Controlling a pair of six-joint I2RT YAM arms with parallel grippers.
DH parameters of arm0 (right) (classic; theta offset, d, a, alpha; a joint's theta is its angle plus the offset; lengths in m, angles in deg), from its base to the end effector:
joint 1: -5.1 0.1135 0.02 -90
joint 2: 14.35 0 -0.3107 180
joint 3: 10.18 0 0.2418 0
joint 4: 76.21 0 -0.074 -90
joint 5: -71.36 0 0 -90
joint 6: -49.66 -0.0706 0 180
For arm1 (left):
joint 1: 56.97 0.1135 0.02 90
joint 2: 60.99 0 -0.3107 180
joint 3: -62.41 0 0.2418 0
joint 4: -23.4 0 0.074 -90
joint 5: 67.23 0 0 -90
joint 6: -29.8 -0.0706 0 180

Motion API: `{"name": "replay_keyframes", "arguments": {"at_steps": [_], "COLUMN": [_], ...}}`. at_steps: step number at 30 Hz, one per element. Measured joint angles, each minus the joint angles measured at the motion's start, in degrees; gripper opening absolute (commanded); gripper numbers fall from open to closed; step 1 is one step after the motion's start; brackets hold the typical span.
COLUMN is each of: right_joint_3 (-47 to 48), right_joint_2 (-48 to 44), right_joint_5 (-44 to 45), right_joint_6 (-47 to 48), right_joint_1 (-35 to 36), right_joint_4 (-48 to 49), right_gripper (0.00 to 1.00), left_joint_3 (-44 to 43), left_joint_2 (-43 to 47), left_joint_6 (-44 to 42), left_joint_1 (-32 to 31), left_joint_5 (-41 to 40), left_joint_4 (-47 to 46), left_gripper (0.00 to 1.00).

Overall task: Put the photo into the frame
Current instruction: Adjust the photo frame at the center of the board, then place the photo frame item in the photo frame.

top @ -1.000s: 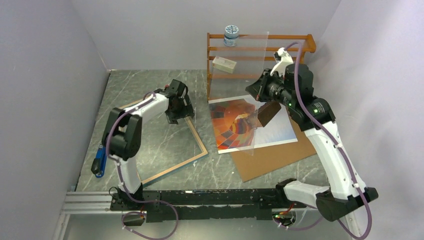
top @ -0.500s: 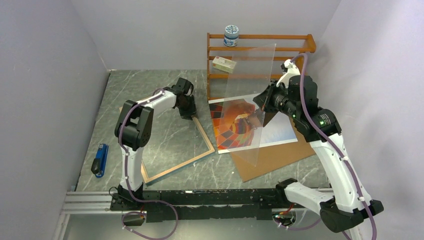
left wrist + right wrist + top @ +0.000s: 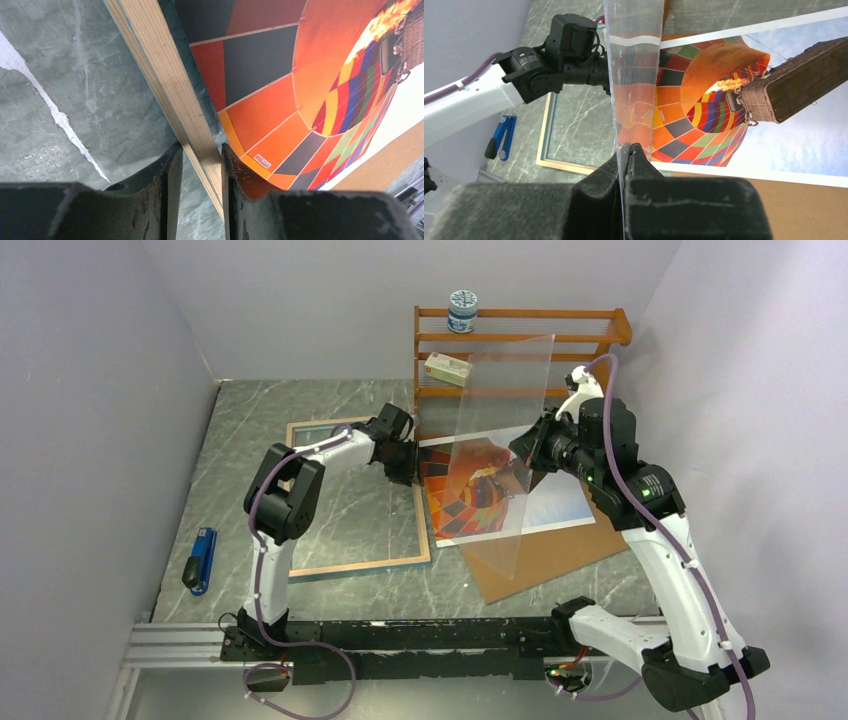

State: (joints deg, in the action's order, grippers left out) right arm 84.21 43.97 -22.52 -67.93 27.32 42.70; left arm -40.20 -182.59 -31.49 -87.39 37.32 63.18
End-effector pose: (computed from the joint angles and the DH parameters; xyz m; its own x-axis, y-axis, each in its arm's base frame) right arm 0.1678 0.0737 0.4592 -0.5480 0.2753 -0.7899 -0.2034 0.8721 0.4450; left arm 0.4095 -0.2610 0.1777 -0.9361 0.0105 -0.3515 0.1741 0.8822 -0.4375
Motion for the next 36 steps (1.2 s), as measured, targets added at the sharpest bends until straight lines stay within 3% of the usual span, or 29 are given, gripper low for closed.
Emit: {"name": "replay_keyframes", "arguments": {"at_steps": [6, 10, 15, 16, 21, 29, 36], "right_joint_3": [0.00, 0.02, 2.47, 4.48, 8.74, 19.15, 23.93], "right_joint_2": [-0.76, -0.74, 1.03, 2.54, 6.23, 17.05, 27.06], "right_joint_5": [-0.31, -1.84, -2.99, -4.81, -6.21, -4.55, -6.71], "right_joint_6": [-0.13, -0.24, -1.68, -2.54, -3.61, -4.61, -9.88], "right_joint_1": [0.00, 0.00, 0.00, 0.00, 3.02, 18.51, 22.23], "right_joint_4": [0.00, 0.02, -0.20, 0.44, 0.61, 1.75, 7.67], "right_gripper": [0.00, 0.00, 0.00, 0.00, 0.00, 0.00, 0.00], "left_joint_3": [-0.17, -0.04, -0.17, -0.61, -0.72, 0.24, 0.26], "left_joint_2": [0.11, 2.08, 10.73, 17.59, 25.94, 40.06, 46.23], "left_joint_6": [0.39, 0.87, -0.26, -0.68, -0.11, 2.60, 2.51], "left_joint_1": [-0.24, 0.00, 2.54, 4.90, 9.40, 20.24, 27.96], "left_joint_5": [-1.44, -4.63, -4.94, -5.92, -12.09, -27.02, -31.67], "left_joint_4": [0.33, 2.73, 8.11, 11.47, 16.61, 25.07, 30.58], "left_gripper": [0.47, 0.65, 0.84, 0.87, 0.90, 0.94, 0.94]}}
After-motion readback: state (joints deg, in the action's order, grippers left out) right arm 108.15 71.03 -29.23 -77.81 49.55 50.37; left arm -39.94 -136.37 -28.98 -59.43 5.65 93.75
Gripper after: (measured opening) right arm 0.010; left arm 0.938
